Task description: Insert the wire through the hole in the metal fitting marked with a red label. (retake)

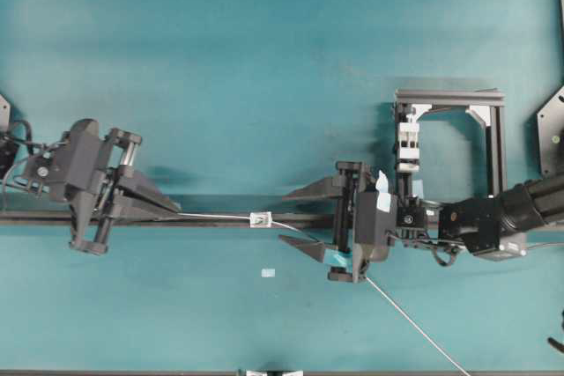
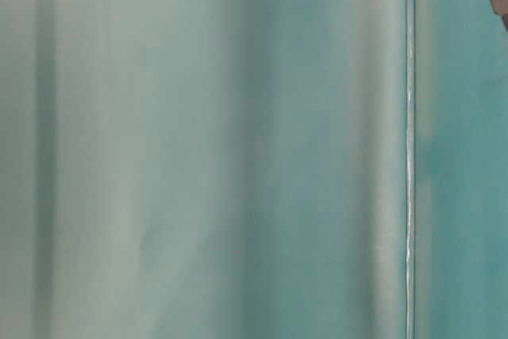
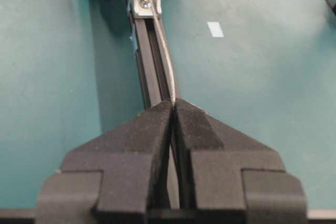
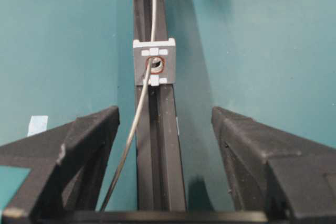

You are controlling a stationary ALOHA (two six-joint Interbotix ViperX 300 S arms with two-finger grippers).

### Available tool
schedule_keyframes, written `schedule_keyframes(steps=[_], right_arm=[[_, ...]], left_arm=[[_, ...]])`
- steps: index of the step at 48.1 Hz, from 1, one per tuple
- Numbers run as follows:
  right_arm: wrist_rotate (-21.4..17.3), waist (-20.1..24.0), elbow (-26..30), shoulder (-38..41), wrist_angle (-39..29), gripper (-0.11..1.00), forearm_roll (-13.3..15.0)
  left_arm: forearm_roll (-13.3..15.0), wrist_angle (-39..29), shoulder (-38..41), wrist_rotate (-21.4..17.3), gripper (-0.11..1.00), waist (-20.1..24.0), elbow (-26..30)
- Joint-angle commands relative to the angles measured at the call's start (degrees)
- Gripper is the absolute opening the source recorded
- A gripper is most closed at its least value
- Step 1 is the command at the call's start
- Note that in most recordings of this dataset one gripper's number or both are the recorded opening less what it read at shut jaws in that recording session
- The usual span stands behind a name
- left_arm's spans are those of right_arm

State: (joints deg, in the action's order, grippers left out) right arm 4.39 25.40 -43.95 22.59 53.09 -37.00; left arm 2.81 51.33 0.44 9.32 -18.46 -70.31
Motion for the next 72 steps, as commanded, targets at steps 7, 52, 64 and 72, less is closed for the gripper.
schedule_keyframes(steps=[7, 52, 64, 72], right_arm=[[-0.09, 0.18, 0.35, -1.93, 0.18, 0.79, 0.18], [-0.09, 0.18, 0.53, -1.85, 0.18, 0.79, 0.18], [0.18, 0.18, 0.62, -1.93, 0.18, 0.79, 0.18], [0.18, 0.18, 0.62, -1.85, 0.18, 0.79, 0.09]], left_arm=[[-0.09, -0.97, -4.13, 0.09, -0.10, -0.53, -2.02], [-0.09, -11.51, -10.55, 2.37, -0.10, -1.32, -3.08], [-0.09, -14.15, -10.55, 4.66, -0.10, -1.32, -2.29], [0.18, -14.15, -10.63, 6.94, 0.02, -0.97, -2.02]])
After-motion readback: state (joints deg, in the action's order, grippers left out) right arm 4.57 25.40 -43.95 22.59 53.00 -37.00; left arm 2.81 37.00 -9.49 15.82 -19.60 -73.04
